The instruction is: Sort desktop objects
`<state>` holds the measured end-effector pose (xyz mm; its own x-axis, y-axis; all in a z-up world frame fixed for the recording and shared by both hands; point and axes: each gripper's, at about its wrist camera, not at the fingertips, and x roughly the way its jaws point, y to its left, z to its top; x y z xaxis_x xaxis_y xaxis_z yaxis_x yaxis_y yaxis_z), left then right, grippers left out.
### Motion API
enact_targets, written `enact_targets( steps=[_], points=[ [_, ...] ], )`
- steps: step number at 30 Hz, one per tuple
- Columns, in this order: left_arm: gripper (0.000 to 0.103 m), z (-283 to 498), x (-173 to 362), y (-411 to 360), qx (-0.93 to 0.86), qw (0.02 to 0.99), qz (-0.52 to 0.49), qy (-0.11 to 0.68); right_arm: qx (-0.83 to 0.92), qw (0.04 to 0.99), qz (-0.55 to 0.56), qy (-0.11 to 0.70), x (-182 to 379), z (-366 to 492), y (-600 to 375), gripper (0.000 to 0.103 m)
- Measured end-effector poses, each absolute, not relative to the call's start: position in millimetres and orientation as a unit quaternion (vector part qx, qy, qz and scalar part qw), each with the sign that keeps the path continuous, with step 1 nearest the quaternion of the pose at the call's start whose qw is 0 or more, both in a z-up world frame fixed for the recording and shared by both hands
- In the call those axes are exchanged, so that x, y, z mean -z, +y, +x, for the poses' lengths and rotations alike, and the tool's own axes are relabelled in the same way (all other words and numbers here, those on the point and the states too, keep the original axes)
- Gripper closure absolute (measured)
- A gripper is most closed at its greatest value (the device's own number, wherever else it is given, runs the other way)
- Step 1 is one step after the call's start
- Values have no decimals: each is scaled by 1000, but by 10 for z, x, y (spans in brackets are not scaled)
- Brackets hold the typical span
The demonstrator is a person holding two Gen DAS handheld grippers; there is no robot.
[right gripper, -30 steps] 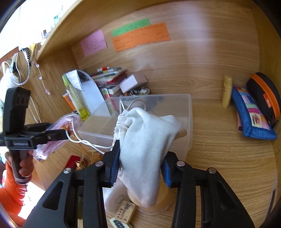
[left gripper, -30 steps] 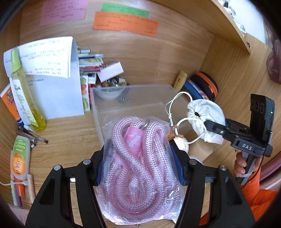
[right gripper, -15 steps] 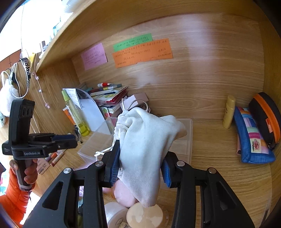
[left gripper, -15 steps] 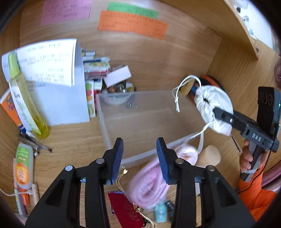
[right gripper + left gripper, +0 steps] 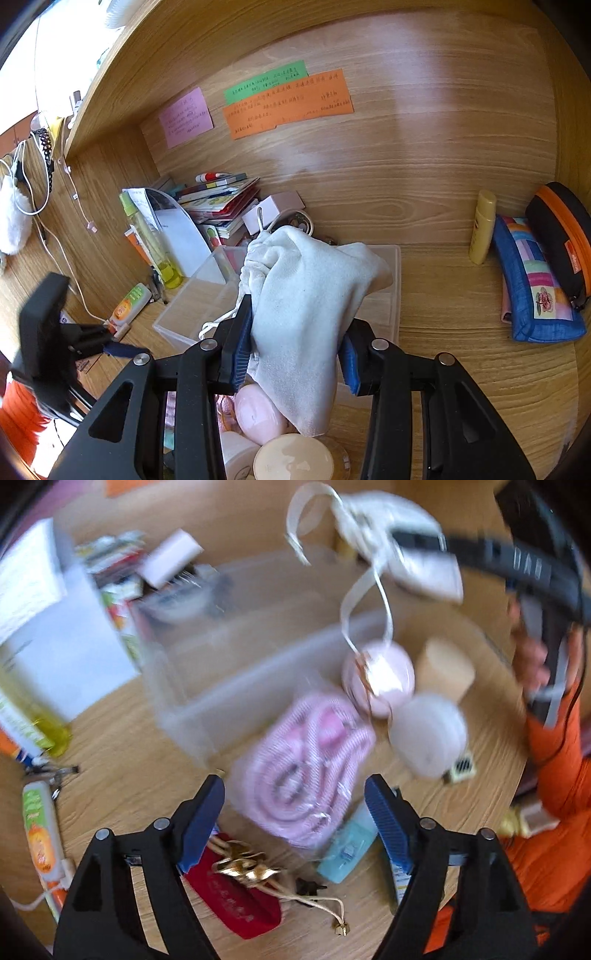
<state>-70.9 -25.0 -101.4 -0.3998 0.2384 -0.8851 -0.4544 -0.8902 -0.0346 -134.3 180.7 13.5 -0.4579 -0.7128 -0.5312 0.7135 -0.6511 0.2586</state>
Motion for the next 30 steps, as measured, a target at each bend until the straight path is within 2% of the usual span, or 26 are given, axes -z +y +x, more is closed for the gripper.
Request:
enact_targets(
  steps=[3,6,13,16,18,21,30],
  points=[
    [16,-771,1153,-89,-813,209,-522,150,852,417,316,5,-116,-1340,1801,66],
    [12,-836,1254,32,-799,214,-532,182,852,414,320,17,-89,-1349,1789,66],
    [13,-972,1388,81,-798,209,-536,180,845,413,337,40,-5,-1492,1649,66],
    [17,-958,1399,107,-805,218,-524,173,840,415,346,43,34,-1563,1590,66],
    [26,-928,1387,126,-810,220,-514,174,837,417,352,46,63,-1601,1554,66],
    [33,-867,1380,128,-821,221,-498,171,833,419,358,53,103,-1627,1503,66],
    [42,-640,1234,-53,-848,209,-465,144,827,417,372,62,179,-1712,1410,66]
  ],
)
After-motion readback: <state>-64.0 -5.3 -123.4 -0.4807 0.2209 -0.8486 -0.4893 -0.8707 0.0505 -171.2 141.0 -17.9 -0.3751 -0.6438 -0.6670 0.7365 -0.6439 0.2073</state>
